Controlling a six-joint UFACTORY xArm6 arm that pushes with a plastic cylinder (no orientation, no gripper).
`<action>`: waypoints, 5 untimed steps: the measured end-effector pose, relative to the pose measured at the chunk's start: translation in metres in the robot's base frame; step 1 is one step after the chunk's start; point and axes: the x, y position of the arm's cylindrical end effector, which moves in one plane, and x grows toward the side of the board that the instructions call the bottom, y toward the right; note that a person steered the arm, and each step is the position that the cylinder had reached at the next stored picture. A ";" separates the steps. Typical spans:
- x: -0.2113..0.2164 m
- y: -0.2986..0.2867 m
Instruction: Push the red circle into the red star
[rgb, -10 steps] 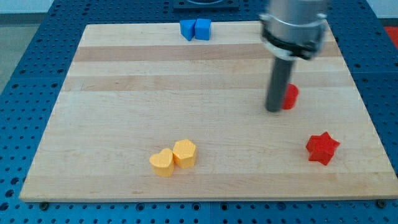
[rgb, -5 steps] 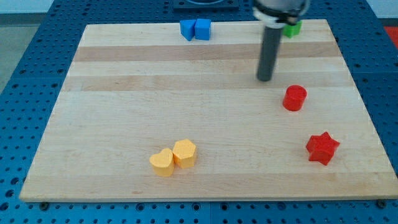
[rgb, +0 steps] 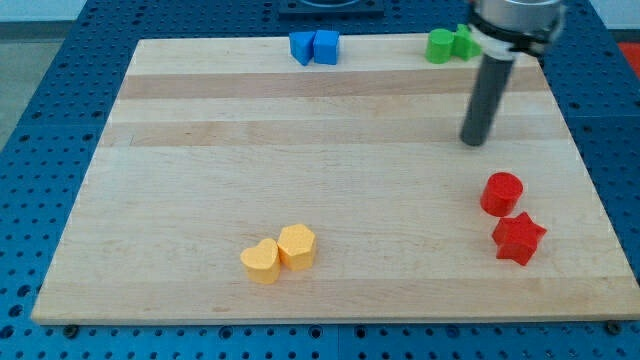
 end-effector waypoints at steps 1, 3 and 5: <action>0.045 0.019; 0.050 0.038; 0.055 0.013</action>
